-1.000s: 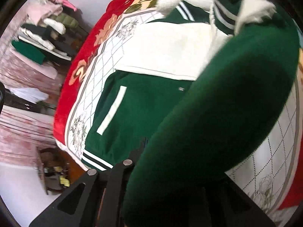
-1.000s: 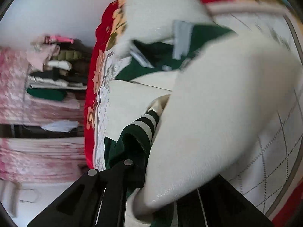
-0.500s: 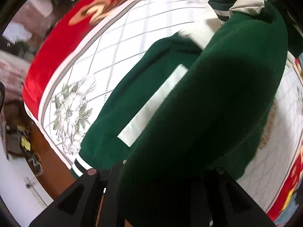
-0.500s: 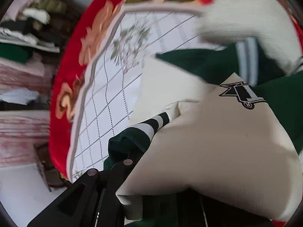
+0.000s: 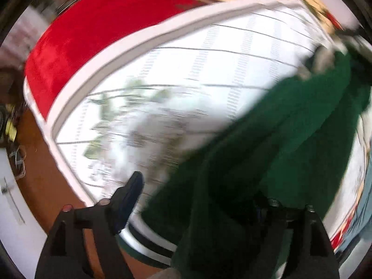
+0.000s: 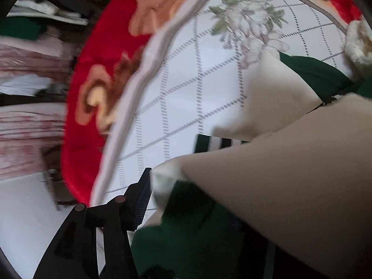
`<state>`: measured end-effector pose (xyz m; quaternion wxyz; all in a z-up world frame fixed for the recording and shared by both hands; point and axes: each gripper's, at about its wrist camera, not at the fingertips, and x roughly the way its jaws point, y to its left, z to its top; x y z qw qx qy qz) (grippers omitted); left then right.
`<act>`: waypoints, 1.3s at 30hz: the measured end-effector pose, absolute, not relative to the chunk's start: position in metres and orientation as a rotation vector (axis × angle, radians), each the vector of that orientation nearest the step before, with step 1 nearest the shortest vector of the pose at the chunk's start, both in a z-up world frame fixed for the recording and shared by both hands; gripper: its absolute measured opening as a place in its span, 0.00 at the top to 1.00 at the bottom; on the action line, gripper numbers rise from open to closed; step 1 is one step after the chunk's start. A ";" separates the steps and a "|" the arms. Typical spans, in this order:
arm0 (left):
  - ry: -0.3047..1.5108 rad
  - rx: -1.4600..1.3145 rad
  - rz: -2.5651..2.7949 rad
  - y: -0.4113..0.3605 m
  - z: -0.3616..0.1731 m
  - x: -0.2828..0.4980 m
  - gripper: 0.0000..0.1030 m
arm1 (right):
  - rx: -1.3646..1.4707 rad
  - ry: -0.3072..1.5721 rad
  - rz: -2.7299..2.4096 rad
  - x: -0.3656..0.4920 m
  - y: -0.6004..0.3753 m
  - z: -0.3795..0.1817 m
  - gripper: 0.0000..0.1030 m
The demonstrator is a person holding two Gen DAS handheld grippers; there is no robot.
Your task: Fold large clothes
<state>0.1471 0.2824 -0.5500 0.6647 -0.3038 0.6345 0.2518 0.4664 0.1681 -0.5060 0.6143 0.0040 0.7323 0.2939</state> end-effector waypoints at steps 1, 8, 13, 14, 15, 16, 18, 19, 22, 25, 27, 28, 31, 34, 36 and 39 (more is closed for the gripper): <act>1.435 -0.702 0.579 0.288 -0.552 0.144 0.11 | 0.036 1.682 0.695 0.466 0.161 -0.501 0.41; 1.422 -0.730 0.586 0.301 -0.547 0.143 0.08 | 0.134 1.572 0.695 0.451 0.060 -0.464 0.29; 1.321 -0.617 0.586 0.268 -0.506 0.160 0.08 | 0.234 1.477 0.401 0.450 -0.069 -0.481 0.23; 1.312 -0.590 0.583 0.273 -0.504 0.163 0.07 | 0.278 1.483 0.352 0.453 -0.088 -0.493 0.23; 1.304 -0.557 0.584 0.277 -0.501 0.166 0.07 | 0.352 1.496 0.301 0.458 -0.110 -0.514 0.23; 1.293 -0.522 0.588 0.274 -0.499 0.173 0.07 | 0.415 1.510 0.291 0.463 -0.122 -0.532 0.23; 1.293 -0.496 0.575 0.276 -0.503 0.186 0.07 | 0.573 1.544 0.329 0.475 -0.132 -0.574 0.23; 1.290 -0.496 0.568 0.277 -0.506 0.186 0.07 | 0.615 1.553 0.351 0.479 -0.130 -0.588 0.23; 1.278 -0.502 0.538 0.257 -0.508 0.201 0.07 | 0.680 1.468 0.430 0.488 -0.118 -0.602 0.56; 1.284 -0.478 0.506 0.233 -0.508 0.219 0.07 | 0.782 1.425 0.415 0.477 -0.126 -0.596 0.79; 1.288 -0.456 0.468 0.216 -0.504 0.226 0.07 | 0.882 1.387 0.375 0.455 -0.152 -0.582 0.81; 1.288 -0.442 0.444 0.206 -0.500 0.229 0.07 | 0.903 1.378 0.346 0.443 -0.163 -0.575 0.82; 1.311 -0.379 0.388 0.177 -0.494 0.231 0.07 | 0.942 1.364 0.210 0.385 -0.215 -0.553 0.82; 1.351 -0.337 0.335 0.148 -0.497 0.226 0.07 | 0.929 1.387 0.045 0.315 -0.274 -0.535 0.82; 1.389 -0.321 0.300 0.129 -0.504 0.223 0.07 | 0.893 1.432 -0.040 0.273 -0.303 -0.532 0.78; 1.433 -0.303 0.266 0.102 -0.515 0.218 0.07 | 0.866 1.600 -0.110 0.229 -0.336 -0.544 0.58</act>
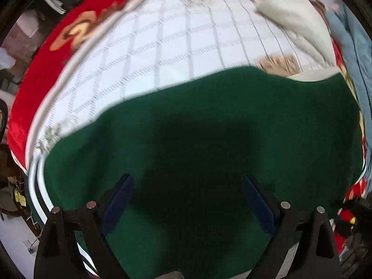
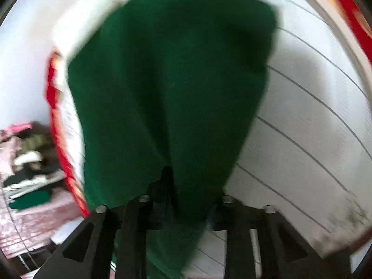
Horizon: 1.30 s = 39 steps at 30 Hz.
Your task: Fold large clothes
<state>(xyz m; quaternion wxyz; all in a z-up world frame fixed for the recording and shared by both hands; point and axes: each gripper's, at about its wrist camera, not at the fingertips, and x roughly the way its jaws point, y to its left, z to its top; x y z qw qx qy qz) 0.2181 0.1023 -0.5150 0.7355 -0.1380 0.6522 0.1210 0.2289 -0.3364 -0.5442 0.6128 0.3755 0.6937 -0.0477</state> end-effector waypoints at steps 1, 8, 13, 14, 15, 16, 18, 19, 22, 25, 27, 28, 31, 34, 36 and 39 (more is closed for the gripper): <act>1.441 -0.300 0.257 0.095 -0.517 0.218 0.07 | 0.873 1.635 -0.129 0.221 -0.345 -0.548 0.58; 1.434 -0.283 0.258 0.074 -0.517 0.232 0.07 | 0.735 1.561 -0.013 0.239 -0.365 -0.475 0.58; 1.411 -0.212 0.422 0.098 -0.534 0.249 0.07 | 0.632 1.444 0.191 0.330 -0.324 -0.454 0.58; 1.419 -0.212 0.454 0.106 -0.542 0.251 0.07 | 0.614 1.434 0.212 0.353 -0.315 -0.464 0.58; 1.439 -0.227 0.492 0.118 -0.555 0.252 0.07 | 0.597 1.433 0.199 0.357 -0.308 -0.472 0.58; 1.451 -0.257 0.507 0.127 -0.566 0.251 0.07 | 0.572 1.432 0.169 0.376 -0.305 -0.484 0.58; 1.460 -0.348 0.517 0.146 -0.585 0.250 0.02 | 0.505 1.471 0.089 0.401 -0.300 -0.521 0.58; 1.452 -0.377 0.513 0.151 -0.590 0.250 0.01 | 0.502 1.496 0.056 0.409 -0.298 -0.542 0.59; 1.432 -0.394 0.518 0.154 -0.572 0.247 0.01 | 0.554 1.546 0.032 0.419 -0.296 -0.568 0.59; 1.339 -0.391 0.562 0.161 -0.520 0.224 0.01 | 0.524 1.523 0.064 0.409 -0.303 -0.537 0.58; 1.276 -0.390 0.648 0.174 -0.487 0.199 0.01 | 0.511 1.485 0.117 0.394 -0.293 -0.512 0.57; 1.259 -0.378 0.708 0.183 -0.479 0.187 0.01 | 0.493 1.474 0.143 0.385 -0.289 -0.500 0.57; 1.256 -0.370 0.873 0.217 -0.487 0.158 0.01 | 0.465 1.482 0.206 0.354 -0.270 -0.482 0.57; 1.327 -0.449 0.944 0.257 -0.534 0.142 0.01 | 0.485 1.533 0.268 0.320 -0.240 -0.489 0.57; 1.371 -0.526 0.916 0.278 -0.571 0.141 0.00 | 0.461 1.565 0.275 0.283 -0.221 -0.508 0.57; 1.355 -0.576 0.860 0.290 -0.588 0.145 0.00 | 0.472 1.586 0.239 0.274 -0.214 -0.535 0.57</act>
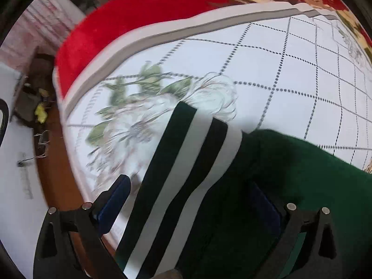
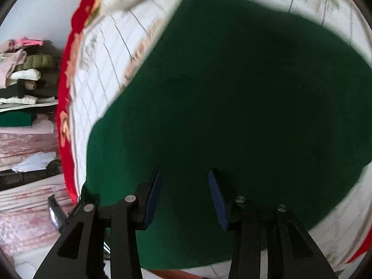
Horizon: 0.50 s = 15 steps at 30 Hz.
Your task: Fold large clothes
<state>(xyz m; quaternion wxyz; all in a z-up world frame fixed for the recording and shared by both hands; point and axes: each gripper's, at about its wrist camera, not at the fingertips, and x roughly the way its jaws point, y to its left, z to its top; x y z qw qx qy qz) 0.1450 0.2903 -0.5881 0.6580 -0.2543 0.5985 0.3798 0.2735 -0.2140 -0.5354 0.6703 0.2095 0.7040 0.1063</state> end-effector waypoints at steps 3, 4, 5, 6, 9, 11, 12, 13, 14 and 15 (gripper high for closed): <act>1.364 -0.486 0.857 0.287 -0.578 0.152 0.00 | 0.454 1.562 0.239 0.279 -0.210 -0.550 0.55; 1.367 -0.447 0.857 0.281 -0.570 0.154 0.00 | 0.448 1.565 0.244 0.282 -0.211 -0.548 0.51; 1.354 -0.422 0.851 0.276 -0.560 0.155 0.00 | 0.442 1.586 0.243 0.284 -0.209 -0.543 0.51; 1.328 -0.394 0.832 0.267 -0.545 0.157 0.00 | 0.448 1.594 0.243 0.285 -0.210 -0.536 0.51; 1.266 -0.308 0.755 0.225 -0.502 0.167 0.00 | 0.485 1.512 0.235 0.291 -0.220 -0.505 0.51; 1.244 -0.278 0.675 0.194 -0.489 0.179 0.00 | 0.431 1.439 0.140 0.288 -0.250 -0.482 0.51; 1.238 -0.262 0.636 0.177 -0.484 0.188 0.01 | 0.414 1.419 0.082 0.291 -0.259 -0.481 0.51; 1.236 -0.257 0.589 0.158 -0.483 0.197 0.01 | 0.407 1.403 0.011 0.292 -0.278 -0.483 0.51; 1.242 -0.261 0.547 0.143 -0.487 0.206 0.01 | 0.404 1.414 -0.085 0.294 -0.304 -0.495 0.51; 1.261 -0.257 0.493 0.126 -0.495 0.216 0.00 | 0.410 1.440 -0.148 0.294 -0.322 -0.509 0.51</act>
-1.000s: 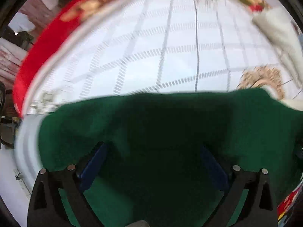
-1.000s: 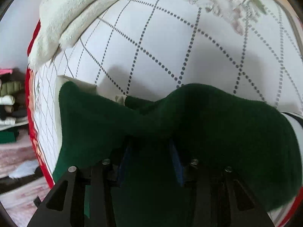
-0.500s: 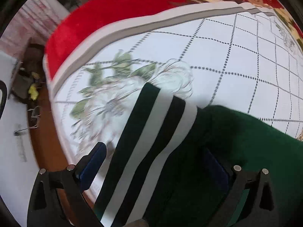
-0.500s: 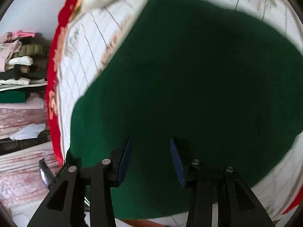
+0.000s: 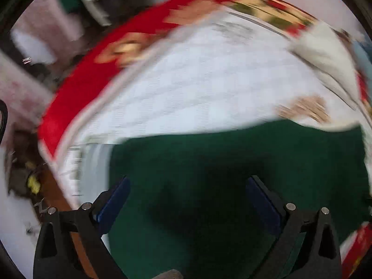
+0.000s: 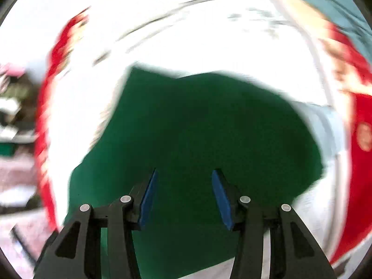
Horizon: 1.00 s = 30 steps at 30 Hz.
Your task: Fold large clothes
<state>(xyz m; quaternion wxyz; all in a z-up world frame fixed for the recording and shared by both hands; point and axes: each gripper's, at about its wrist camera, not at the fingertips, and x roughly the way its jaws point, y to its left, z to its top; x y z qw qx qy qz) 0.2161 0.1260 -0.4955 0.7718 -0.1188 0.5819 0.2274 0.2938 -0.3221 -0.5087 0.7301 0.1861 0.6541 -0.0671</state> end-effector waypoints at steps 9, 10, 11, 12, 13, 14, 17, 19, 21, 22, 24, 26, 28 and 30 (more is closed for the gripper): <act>1.275 -0.092 0.375 0.047 -0.520 0.301 0.01 | 0.467 1.427 -0.047 0.320 -0.333 -0.488 0.60; 1.291 -0.093 0.392 0.051 -0.527 0.310 0.00 | 0.475 1.399 0.036 0.325 -0.320 -0.479 0.60; 1.305 -0.099 0.405 0.054 -0.534 0.316 0.00 | 0.472 1.389 0.131 0.335 -0.301 -0.475 0.60; 1.328 -0.116 0.421 0.061 -0.546 0.328 0.00 | 0.465 1.395 0.184 0.343 -0.290 -0.479 0.60; 1.348 -0.140 0.420 0.069 -0.553 0.330 0.00 | 0.452 1.404 0.218 0.353 -0.275 -0.488 0.60; 1.380 -0.191 0.408 0.077 -0.565 0.335 0.00 | 0.441 1.416 0.227 0.363 -0.262 -0.500 0.60; 1.396 -0.221 0.395 0.084 -0.583 0.341 0.00 | 0.349 1.580 0.195 0.394 -0.226 -0.570 0.60; 1.391 -0.212 0.402 0.083 -0.577 0.341 0.00 | 0.376 1.560 0.161 0.403 -0.222 -0.580 0.58; 1.358 -0.191 0.405 0.077 -0.557 0.336 0.00 | 0.385 1.552 0.211 0.403 -0.224 -0.567 0.55; 1.331 -0.195 0.396 0.072 -0.544 0.332 0.00 | 0.421 1.520 0.240 0.396 -0.231 -0.557 0.55; 1.280 -0.187 0.375 0.059 -0.517 0.320 0.00 | 0.505 1.449 0.292 0.375 -0.249 -0.535 0.55; 1.248 -0.153 0.344 0.040 -0.495 0.306 0.00 | 0.561 1.372 0.325 0.342 -0.275 -0.507 0.55; 1.237 -0.121 0.329 0.022 -0.484 0.294 0.00 | 0.605 1.325 0.329 0.318 -0.307 -0.487 0.45; 1.245 -0.100 0.312 0.006 -0.482 0.284 0.00 | 0.608 1.286 0.259 0.289 -0.345 -0.473 0.34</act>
